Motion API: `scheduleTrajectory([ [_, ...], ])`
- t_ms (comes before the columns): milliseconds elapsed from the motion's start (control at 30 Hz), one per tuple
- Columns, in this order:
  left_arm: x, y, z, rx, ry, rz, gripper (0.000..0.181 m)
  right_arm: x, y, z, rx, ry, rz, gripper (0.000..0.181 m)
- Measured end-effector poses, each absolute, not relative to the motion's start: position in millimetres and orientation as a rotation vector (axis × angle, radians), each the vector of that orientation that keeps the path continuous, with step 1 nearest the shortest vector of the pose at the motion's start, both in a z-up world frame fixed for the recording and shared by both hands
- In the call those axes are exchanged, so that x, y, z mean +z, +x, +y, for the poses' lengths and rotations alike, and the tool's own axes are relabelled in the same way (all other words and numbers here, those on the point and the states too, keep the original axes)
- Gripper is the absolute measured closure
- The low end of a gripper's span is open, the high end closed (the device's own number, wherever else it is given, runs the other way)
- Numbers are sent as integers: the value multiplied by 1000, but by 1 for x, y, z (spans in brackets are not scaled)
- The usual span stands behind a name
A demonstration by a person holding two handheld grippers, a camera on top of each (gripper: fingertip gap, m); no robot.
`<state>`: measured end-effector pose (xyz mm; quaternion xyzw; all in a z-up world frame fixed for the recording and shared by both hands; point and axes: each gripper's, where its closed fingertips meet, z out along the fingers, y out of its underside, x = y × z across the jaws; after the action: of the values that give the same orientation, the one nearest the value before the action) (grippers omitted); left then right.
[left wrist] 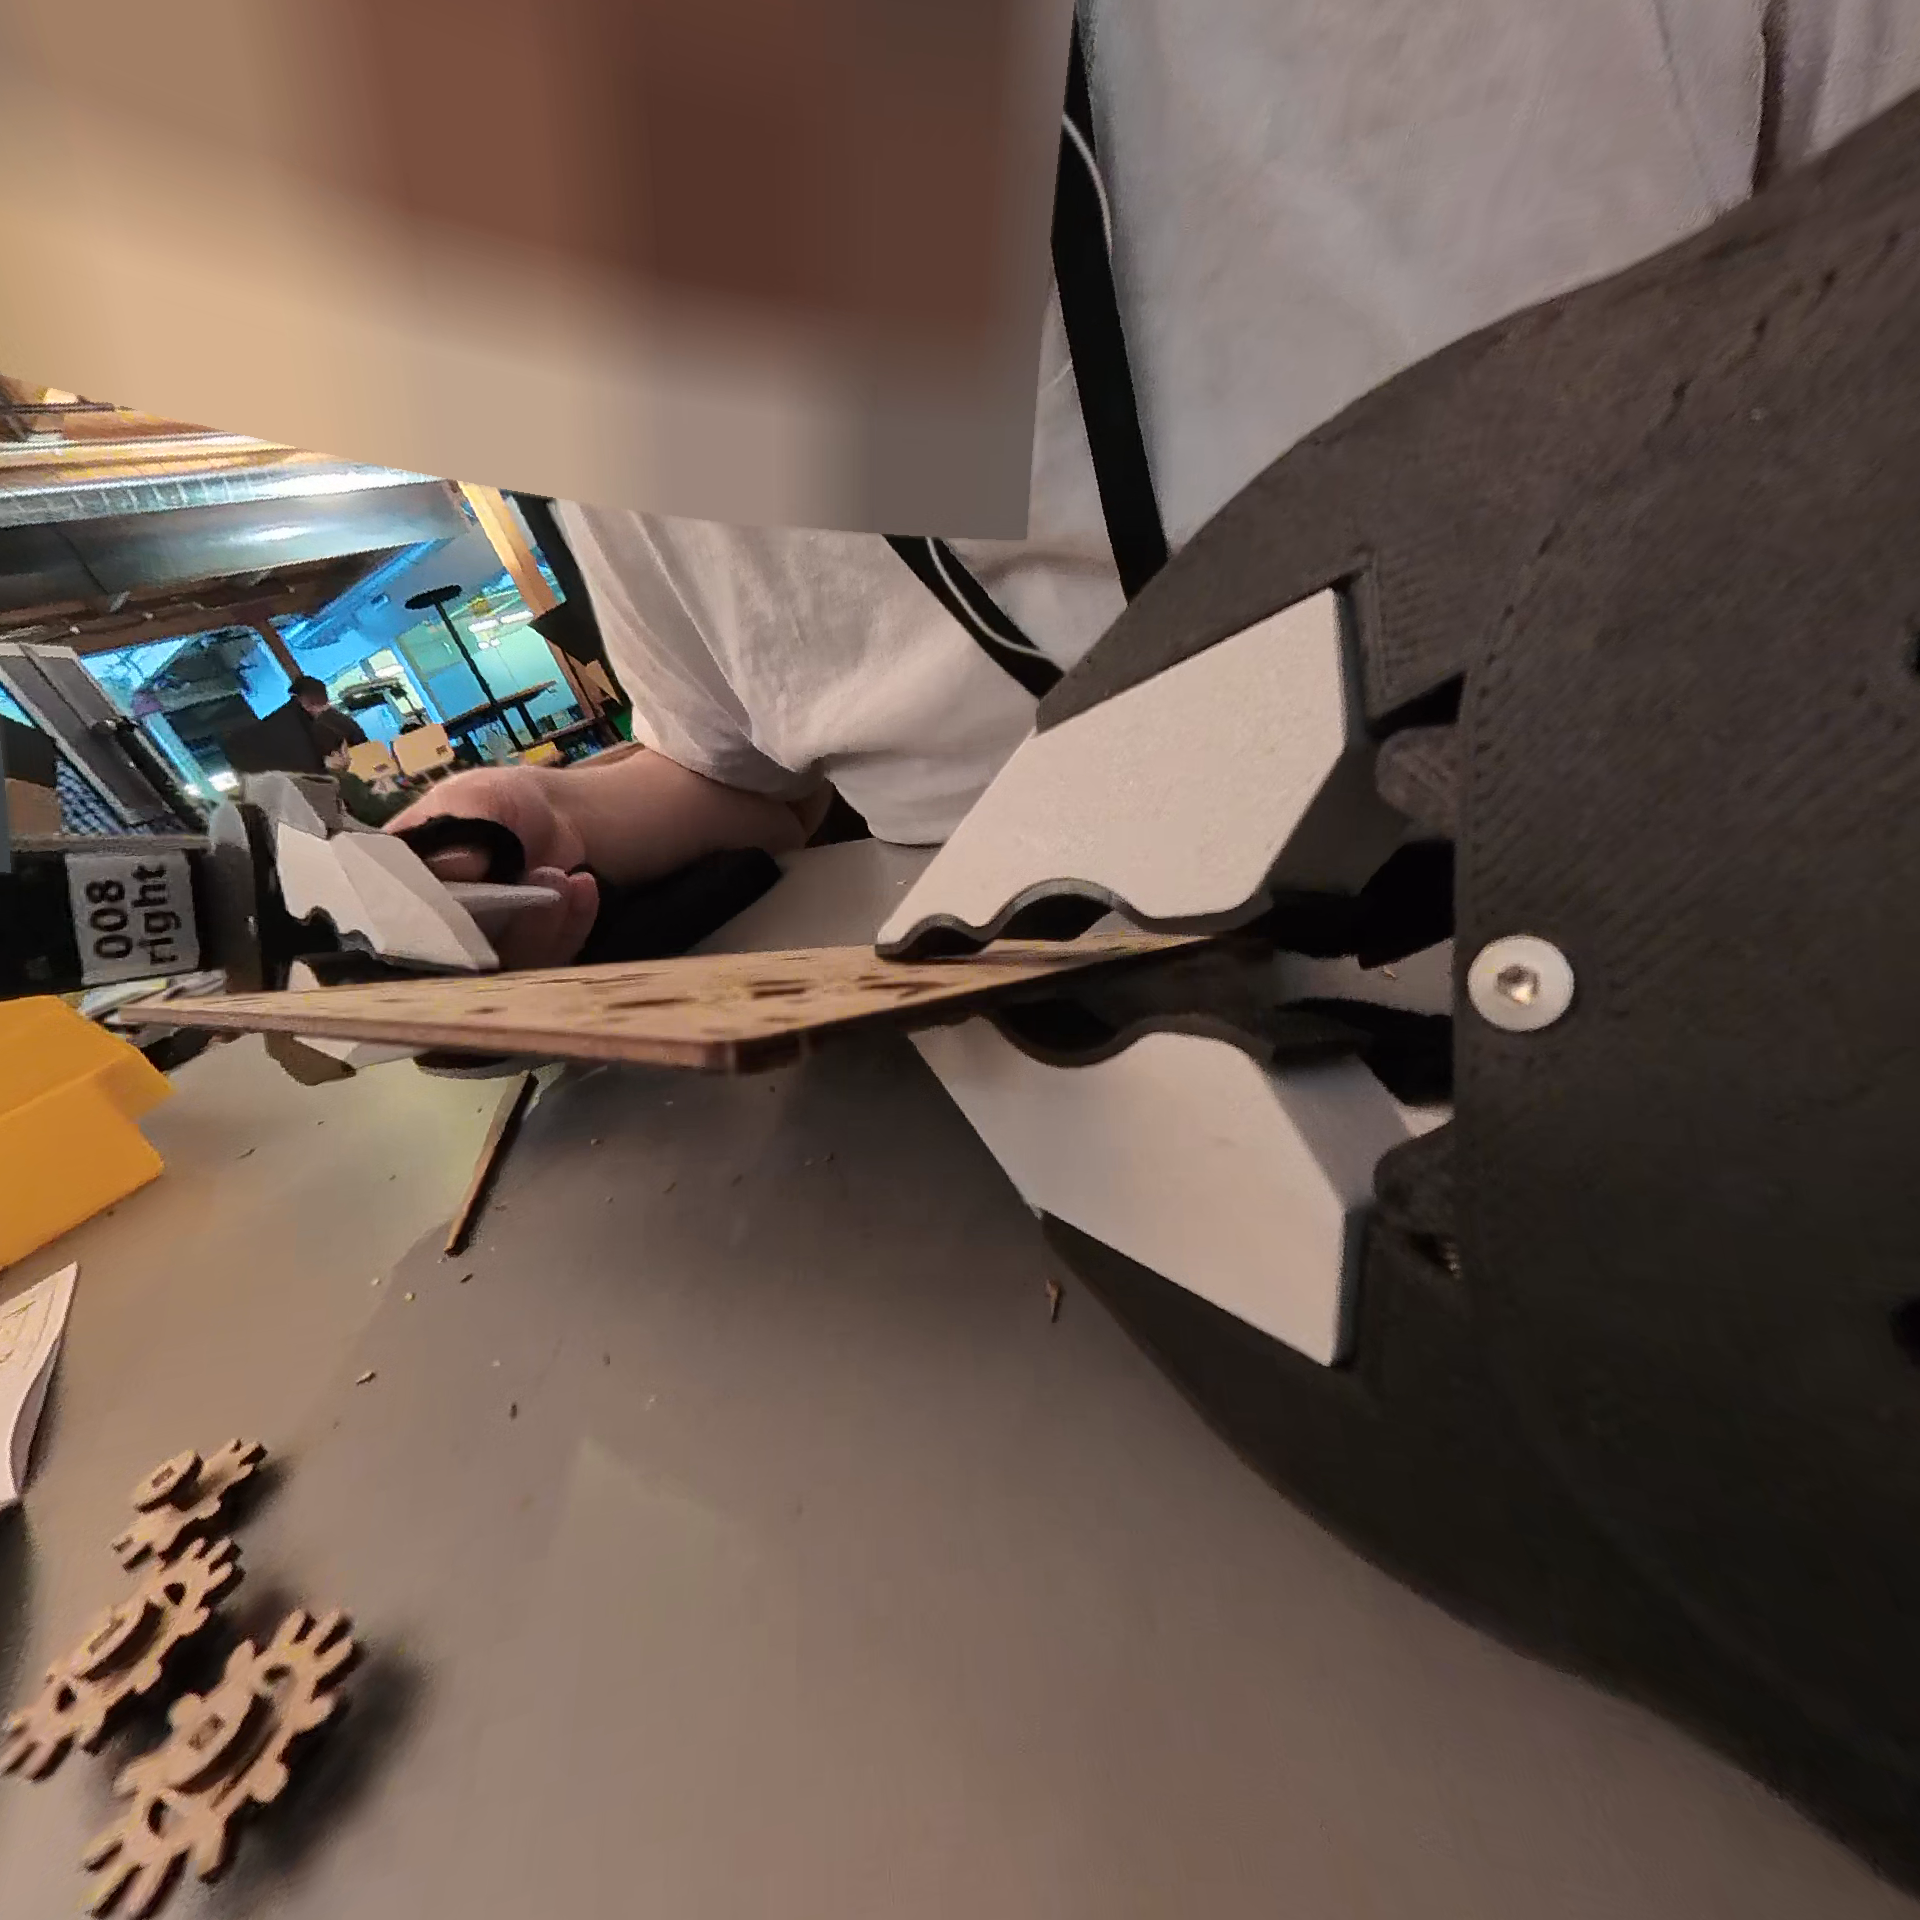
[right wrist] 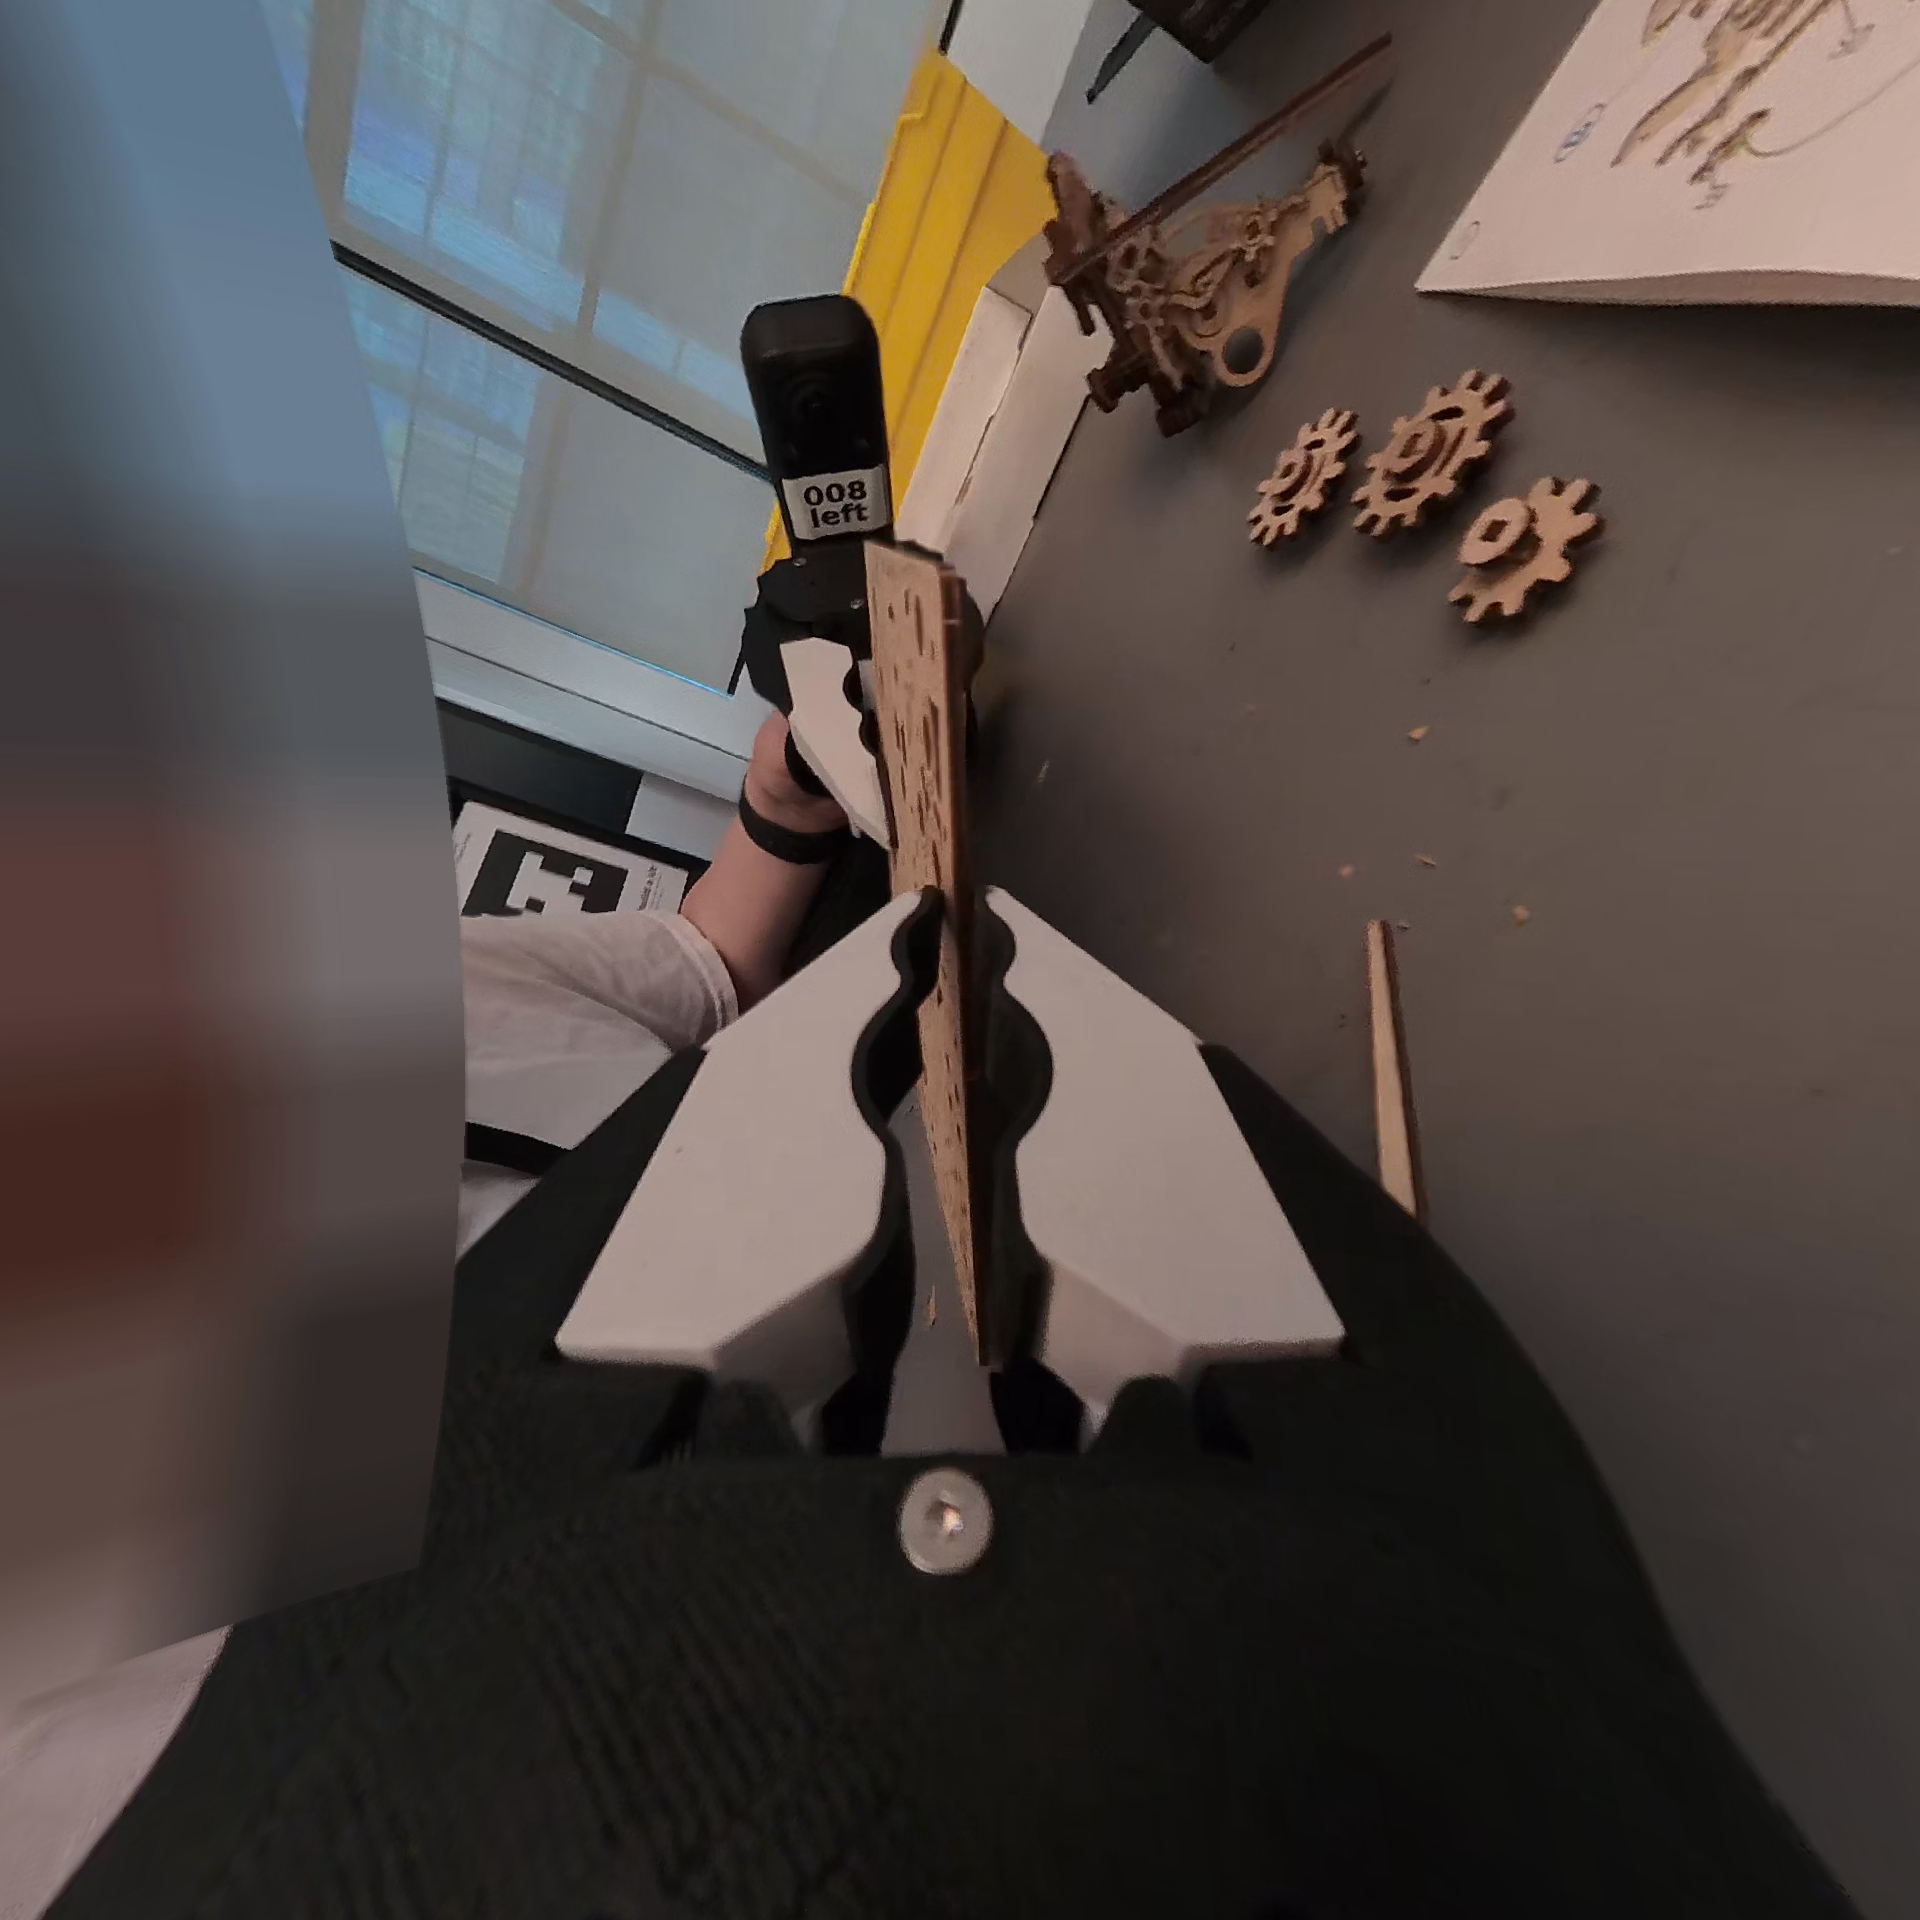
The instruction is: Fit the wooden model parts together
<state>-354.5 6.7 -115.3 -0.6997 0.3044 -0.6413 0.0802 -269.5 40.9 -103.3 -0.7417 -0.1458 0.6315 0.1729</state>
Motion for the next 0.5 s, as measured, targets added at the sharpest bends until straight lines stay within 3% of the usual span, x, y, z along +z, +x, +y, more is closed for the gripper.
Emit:
scheduleTrajectory([
  [233, -85, -363, 38, -1651, -1953, 864, 133, -90, -279, 22, 1848, -2035, -588, 180],
  [433, -28, -375, 55, -1232, -1790, 966, 133, -82, -288, 8, 1721, -1948, -809, 181],
  [500, -25, -364, 49, -1132, -1790, 1096, 120, -80, -289, 6, 1700, -1922, -849, 180],
])
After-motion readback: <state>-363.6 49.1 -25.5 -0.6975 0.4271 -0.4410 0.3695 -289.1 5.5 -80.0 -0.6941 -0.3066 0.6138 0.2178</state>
